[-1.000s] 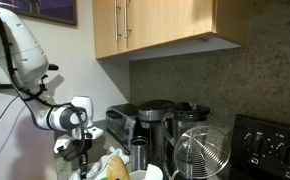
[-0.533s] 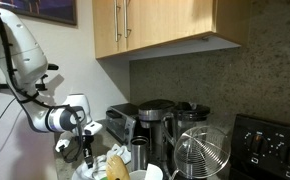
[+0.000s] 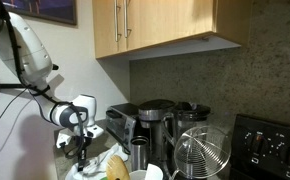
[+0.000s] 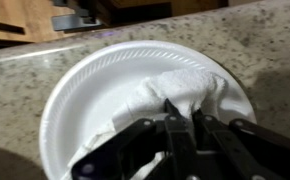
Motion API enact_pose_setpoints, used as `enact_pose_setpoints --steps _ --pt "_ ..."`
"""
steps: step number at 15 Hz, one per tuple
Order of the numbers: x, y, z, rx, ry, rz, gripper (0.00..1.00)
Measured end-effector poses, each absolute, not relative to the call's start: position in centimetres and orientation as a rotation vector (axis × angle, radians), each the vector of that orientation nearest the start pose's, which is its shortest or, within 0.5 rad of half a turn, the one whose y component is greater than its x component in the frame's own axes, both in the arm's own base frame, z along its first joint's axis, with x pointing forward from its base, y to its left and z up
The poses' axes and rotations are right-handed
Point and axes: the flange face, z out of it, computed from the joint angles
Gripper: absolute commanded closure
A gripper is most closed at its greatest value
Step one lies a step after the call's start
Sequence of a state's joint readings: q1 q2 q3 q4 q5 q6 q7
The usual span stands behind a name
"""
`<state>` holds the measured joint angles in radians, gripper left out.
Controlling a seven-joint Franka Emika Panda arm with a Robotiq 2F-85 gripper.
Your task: Use the white towel to wipe the white plate, then put the white plate on top of the microwave
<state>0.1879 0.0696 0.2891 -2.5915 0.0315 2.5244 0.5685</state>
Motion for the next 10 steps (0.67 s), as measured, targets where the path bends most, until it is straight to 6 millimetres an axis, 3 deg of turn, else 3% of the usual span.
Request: enact_pose_setpoints --steps 3,5,10 --pt "38.3 17.8 23.7 -3.35 0.15 0.164 0.94" --pt "38.5 17.5 24.4 -3.426 0.131 0.06 0.94" --pt "38.4 19.5 24.3 -3.294 0.219 -0.01 0.94"
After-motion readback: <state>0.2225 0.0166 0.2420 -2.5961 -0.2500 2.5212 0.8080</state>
